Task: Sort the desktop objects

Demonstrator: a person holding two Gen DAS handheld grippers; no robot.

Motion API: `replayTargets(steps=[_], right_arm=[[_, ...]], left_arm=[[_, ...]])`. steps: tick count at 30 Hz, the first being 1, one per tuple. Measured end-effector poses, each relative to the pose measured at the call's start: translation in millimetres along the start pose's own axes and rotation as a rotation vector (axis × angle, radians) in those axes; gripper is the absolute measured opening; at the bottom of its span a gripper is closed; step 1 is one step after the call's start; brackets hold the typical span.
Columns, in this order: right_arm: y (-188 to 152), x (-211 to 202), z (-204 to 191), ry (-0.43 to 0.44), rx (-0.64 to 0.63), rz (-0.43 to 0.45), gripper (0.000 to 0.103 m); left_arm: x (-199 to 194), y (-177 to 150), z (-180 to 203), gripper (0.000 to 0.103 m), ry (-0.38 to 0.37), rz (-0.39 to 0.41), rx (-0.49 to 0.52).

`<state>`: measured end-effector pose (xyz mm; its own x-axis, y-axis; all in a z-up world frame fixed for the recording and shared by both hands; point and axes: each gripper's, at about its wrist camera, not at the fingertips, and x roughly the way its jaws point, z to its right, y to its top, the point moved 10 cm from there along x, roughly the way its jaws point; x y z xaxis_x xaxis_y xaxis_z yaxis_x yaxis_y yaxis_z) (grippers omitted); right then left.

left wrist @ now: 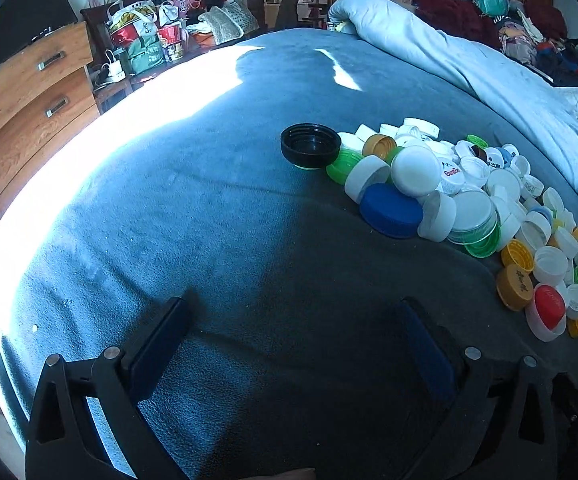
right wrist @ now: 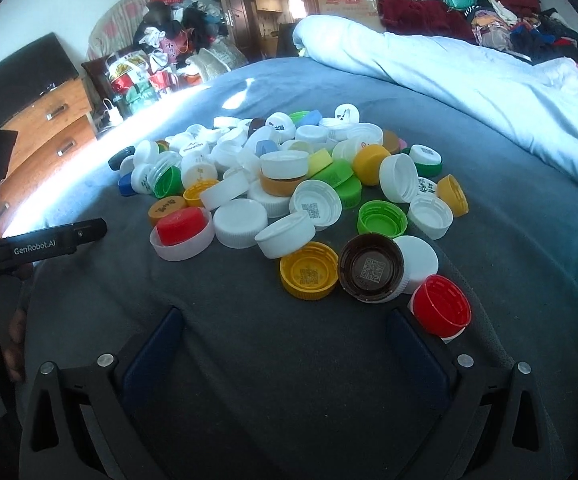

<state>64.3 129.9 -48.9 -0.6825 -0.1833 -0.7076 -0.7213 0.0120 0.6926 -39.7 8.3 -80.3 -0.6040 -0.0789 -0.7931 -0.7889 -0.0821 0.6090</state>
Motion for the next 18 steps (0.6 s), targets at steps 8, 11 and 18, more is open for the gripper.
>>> replayTargets(steps=[8,11,18], right_arm=[[0.0,-0.7,0.3,0.000,0.000,0.001,0.103],[0.2,-0.9,0.8,0.001,0.000,0.001,0.103],[0.0,-0.7,0.6,0.000,0.000,0.001,0.103]], left_arm=[[1.0,1.9,-0.3,0.102,-0.011,0.003,0.001],[1.5,2.3,0.3,0.102,-0.013,0.005,0.002],[0.3,3.8,1.1,0.101,-0.040,0.028,-0.006]])
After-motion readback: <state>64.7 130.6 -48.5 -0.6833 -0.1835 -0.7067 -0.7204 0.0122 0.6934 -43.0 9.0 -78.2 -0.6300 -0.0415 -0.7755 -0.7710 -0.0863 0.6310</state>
